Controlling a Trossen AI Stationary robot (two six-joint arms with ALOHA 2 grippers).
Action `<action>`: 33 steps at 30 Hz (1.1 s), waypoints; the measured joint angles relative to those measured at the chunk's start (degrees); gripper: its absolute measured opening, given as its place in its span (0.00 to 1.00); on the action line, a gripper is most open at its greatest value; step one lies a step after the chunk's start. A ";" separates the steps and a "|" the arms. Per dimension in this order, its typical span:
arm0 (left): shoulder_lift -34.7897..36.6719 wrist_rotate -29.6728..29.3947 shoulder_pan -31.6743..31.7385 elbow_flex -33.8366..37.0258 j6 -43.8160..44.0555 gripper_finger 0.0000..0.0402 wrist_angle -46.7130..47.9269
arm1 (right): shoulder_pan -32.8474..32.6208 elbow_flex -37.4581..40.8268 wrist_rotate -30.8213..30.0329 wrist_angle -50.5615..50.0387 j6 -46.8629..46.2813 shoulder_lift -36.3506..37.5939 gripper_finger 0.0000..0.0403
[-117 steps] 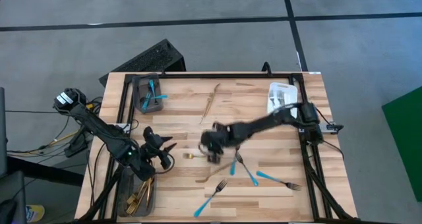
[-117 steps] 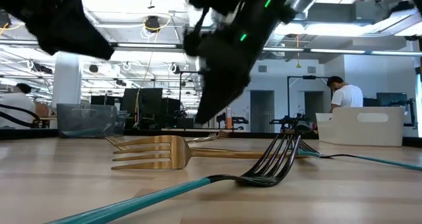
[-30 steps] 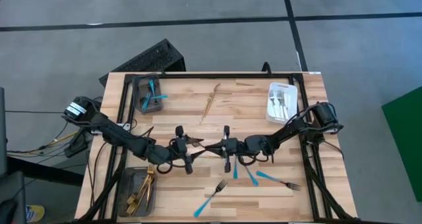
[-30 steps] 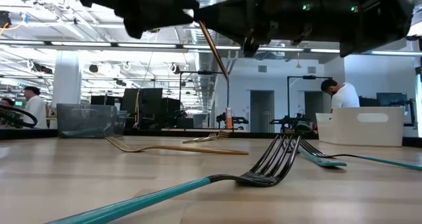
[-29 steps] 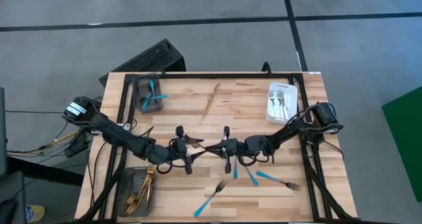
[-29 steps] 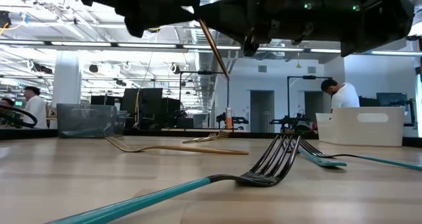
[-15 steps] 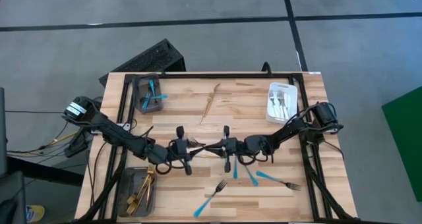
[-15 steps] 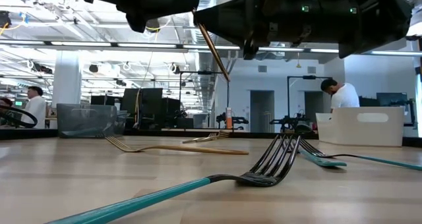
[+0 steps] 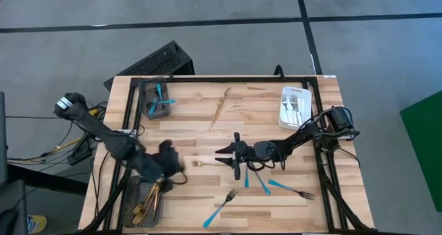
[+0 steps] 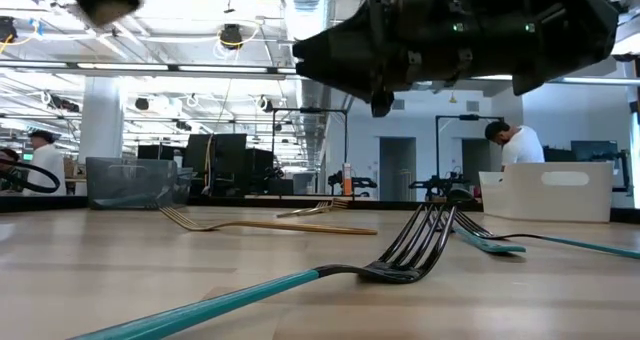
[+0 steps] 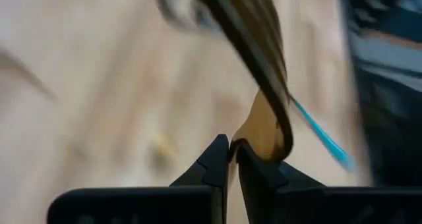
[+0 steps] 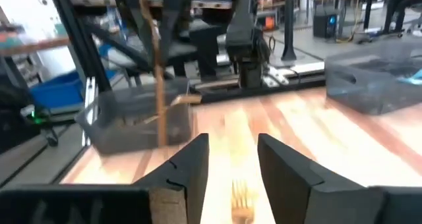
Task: Sort silverware by color (type)
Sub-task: Put the gold fork into the bottom black bin
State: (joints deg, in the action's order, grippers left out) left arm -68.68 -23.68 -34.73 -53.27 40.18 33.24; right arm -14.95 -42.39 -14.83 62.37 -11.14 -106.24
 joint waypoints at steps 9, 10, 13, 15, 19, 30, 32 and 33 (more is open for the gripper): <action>5.31 16.48 -15.31 -0.75 23.57 0.04 9.10 | -1.62 -1.75 -0.10 -10.64 -5.49 -0.02 0.37; 5.30 15.76 -16.64 -0.75 24.70 0.04 10.34 | -1.63 -2.49 -0.11 -12.34 -5.81 -0.02 0.37; 4.61 14.32 -19.91 0.15 29.30 0.04 13.46 | -1.59 -4.79 -0.19 -16.68 -6.00 -0.02 0.36; 3.58 13.16 -21.10 2.22 30.46 0.04 13.58 | -1.56 -6.34 -0.49 -19.58 -5.97 -0.02 0.36; 1.44 12.50 -21.65 6.08 32.38 0.08 13.08 | -1.56 -8.64 -3.40 -25.49 -4.38 -0.02 0.38; -0.60 7.97 -20.74 7.97 28.34 0.29 12.24 | -1.85 -8.89 -4.50 -30.56 -3.76 -0.61 0.36; -0.60 5.53 -20.29 7.97 28.19 0.31 12.19 | -1.97 -9.58 -4.66 -30.30 -3.82 -2.22 0.36; -0.58 3.97 -20.10 7.97 28.09 0.32 12.27 | -2.07 -10.08 -4.63 -31.22 -3.85 -3.12 0.35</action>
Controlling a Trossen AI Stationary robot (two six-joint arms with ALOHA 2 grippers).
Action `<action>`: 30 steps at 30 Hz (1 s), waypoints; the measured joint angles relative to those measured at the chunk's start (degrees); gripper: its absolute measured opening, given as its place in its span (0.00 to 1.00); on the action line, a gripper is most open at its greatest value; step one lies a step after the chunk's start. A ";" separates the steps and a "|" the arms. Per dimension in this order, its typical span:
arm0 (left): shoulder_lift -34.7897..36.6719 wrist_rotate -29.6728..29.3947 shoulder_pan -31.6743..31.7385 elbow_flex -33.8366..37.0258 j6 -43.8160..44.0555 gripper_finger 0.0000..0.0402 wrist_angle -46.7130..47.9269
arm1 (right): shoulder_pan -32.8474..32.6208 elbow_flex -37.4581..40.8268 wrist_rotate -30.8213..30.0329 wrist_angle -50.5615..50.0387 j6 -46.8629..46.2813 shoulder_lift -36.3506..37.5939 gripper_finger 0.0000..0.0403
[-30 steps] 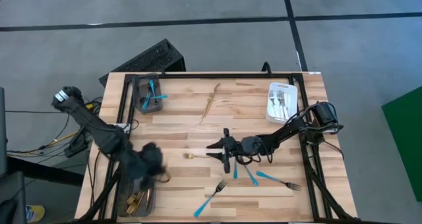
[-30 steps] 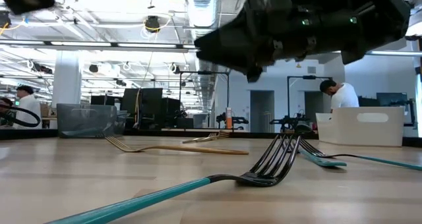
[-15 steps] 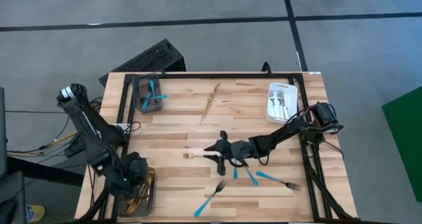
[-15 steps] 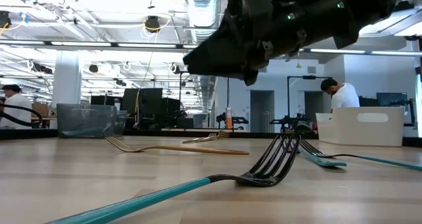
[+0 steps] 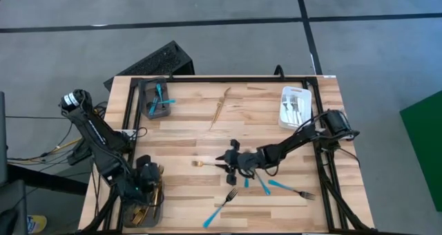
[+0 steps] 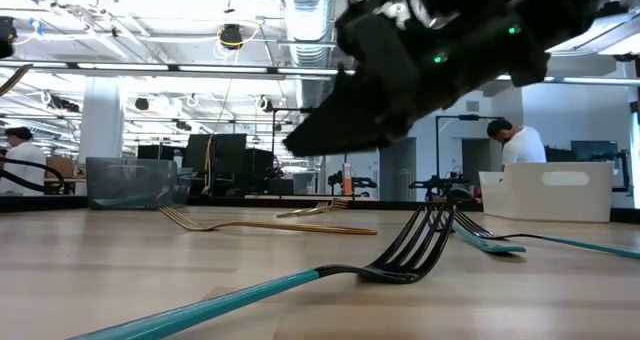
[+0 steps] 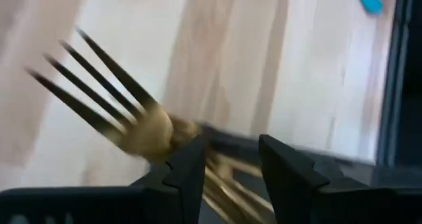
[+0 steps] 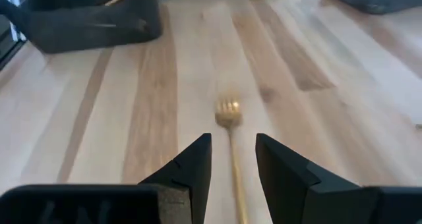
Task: Sort silverware by color (type)
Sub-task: Put the gold fork into the bottom black bin
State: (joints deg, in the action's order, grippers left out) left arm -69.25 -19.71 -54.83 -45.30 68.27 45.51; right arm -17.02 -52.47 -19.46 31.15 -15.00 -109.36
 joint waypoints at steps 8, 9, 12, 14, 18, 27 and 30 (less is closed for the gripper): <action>0.00 -16.68 0.09 -0.28 -7.47 0.33 -0.13 | -0.59 -12.79 -0.44 -12.07 0.44 -11.77 0.35; -0.04 -19.05 0.09 -0.28 -7.72 0.33 -0.28 | -0.44 -14.40 -0.61 -13.79 0.48 -12.27 0.35; -0.13 -26.43 0.11 -0.28 -7.83 0.33 -0.30 | 0.24 -17.71 -0.21 -18.14 0.65 -12.79 0.35; -0.24 -32.21 0.11 -0.28 -7.23 0.33 -0.42 | 0.82 -19.31 -0.22 -21.59 0.61 -12.86 0.35; -0.24 -43.79 0.09 -0.28 -5.47 0.33 -2.44 | 1.93 -20.56 -0.56 -23.89 0.43 -12.86 0.32; -0.24 -49.27 0.88 -0.28 -6.32 0.33 -4.27 | 3.11 -20.79 6.34 -28.48 -2.90 -13.46 0.29; -0.24 -48.81 1.46 -0.28 -4.62 0.33 -4.67 | 3.23 -20.85 5.09 -28.23 -3.73 -13.99 0.27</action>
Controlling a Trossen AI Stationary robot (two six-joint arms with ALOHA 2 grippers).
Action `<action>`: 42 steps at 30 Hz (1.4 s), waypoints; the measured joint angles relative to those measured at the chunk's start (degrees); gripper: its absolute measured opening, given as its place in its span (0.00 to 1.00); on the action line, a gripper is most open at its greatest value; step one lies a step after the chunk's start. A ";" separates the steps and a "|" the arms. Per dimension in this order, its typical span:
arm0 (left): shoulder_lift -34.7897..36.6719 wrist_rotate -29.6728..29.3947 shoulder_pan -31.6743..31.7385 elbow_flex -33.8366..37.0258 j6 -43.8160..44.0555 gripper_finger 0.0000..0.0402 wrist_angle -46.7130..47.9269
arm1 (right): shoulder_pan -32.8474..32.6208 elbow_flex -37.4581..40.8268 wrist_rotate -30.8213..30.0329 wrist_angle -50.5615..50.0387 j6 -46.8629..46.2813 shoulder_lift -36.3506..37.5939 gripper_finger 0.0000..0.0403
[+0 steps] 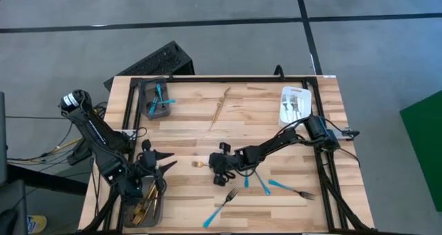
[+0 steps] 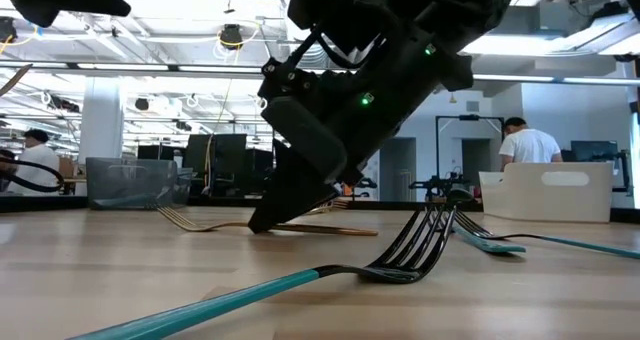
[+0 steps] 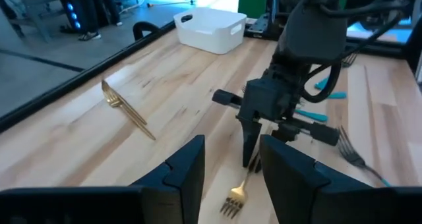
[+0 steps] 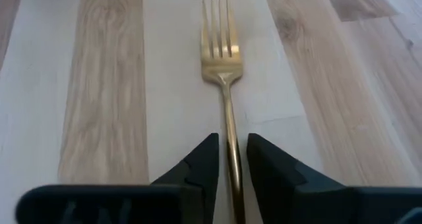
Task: Sort silverware by color (type)
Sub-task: Put the gold fork into the bottom black bin
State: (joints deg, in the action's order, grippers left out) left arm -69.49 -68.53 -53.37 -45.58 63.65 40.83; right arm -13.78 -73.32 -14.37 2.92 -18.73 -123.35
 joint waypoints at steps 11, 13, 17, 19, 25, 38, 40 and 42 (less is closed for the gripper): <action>-2.99 -0.94 4.84 0.00 5.80 0.33 -3.49 | -1.01 0.47 -7.62 5.40 -3.54 -0.21 0.09; -4.46 -0.43 5.91 0.00 6.42 0.33 -3.49 | -1.66 0.55 -10.25 8.30 -2.66 0.59 0.09; -6.02 1.98 7.52 0.00 6.69 0.33 -3.87 | -1.95 0.55 -15.03 12.61 -2.41 2.72 0.05; -6.49 3.74 8.35 0.00 6.74 0.33 -4.55 | -1.84 0.54 -16.54 13.76 -2.41 3.02 0.04; -6.51 6.75 9.55 0.00 9.46 0.33 -4.43 | -2.69 0.44 -29.30 14.46 -0.85 6.41 0.08; -6.51 2.21 13.95 0.00 4.51 0.33 -7.90 | -6.77 0.48 -32.16 28.82 22.64 7.17 0.06; -6.51 2.24 14.43 0.00 1.15 0.33 -9.90 | -6.86 0.48 -32.20 29.08 23.64 7.18 0.06; -6.51 2.41 14.82 0.00 -3.28 0.33 -12.93 | -6.75 0.48 -32.22 29.04 23.83 7.19 0.06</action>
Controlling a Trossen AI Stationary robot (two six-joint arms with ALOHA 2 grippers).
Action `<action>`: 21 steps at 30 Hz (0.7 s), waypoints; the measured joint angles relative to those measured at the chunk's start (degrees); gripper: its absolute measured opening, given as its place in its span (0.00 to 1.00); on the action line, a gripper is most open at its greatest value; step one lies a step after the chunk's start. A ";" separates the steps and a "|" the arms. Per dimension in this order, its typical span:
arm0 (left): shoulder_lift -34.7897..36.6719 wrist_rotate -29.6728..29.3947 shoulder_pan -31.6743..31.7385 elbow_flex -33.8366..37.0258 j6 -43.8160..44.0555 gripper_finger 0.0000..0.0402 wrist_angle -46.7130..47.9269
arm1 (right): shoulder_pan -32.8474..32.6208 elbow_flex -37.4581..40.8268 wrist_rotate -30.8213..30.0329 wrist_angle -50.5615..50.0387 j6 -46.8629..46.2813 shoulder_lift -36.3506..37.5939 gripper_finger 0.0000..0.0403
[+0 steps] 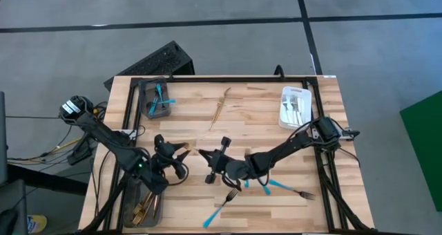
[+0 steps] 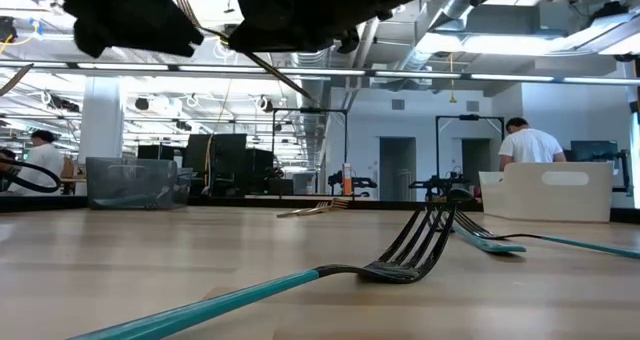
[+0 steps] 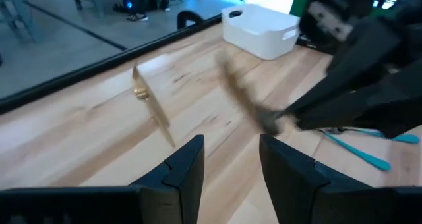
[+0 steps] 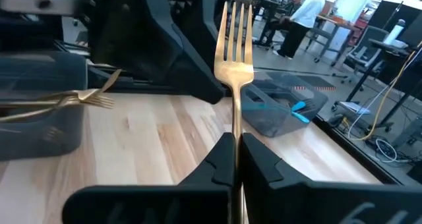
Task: Sort silverware by color (type)
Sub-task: Put the gold fork into the bottom black bin
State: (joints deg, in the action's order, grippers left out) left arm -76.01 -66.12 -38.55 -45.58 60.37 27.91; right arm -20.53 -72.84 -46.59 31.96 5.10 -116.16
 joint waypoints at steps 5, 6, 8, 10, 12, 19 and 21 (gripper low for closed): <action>0.00 0.32 0.74 0.00 -7.66 0.33 -7.22 | 0.41 0.00 -0.09 -0.21 1.31 0.00 0.06; 0.00 0.35 0.94 0.00 -8.62 0.33 -8.07 | 0.41 0.00 -0.65 -0.23 2.08 0.00 0.06; 0.00 0.34 1.37 0.00 -9.93 0.33 -8.96 | 0.41 0.00 -3.01 -0.26 3.47 0.00 0.06; 0.00 0.29 1.78 0.02 -10.22 0.33 -9.23 | 0.26 0.00 -5.36 -0.66 4.44 0.00 0.06; 0.00 -0.20 2.26 0.02 -10.37 0.33 -9.21 | 0.17 0.00 -6.29 -0.96 5.18 0.00 0.06; 0.02 -6.46 3.58 0.02 -11.19 0.32 -9.45 | -0.53 0.00 -6.27 -1.92 6.12 0.00 0.06; 0.02 -7.25 3.90 0.02 -12.40 0.30 -9.49 | -0.70 0.00 -6.27 -1.97 6.12 0.00 0.06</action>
State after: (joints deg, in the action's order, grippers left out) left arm -75.99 -73.36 -34.65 -45.56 47.98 18.41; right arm -21.24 -72.84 -52.86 30.00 11.22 -116.16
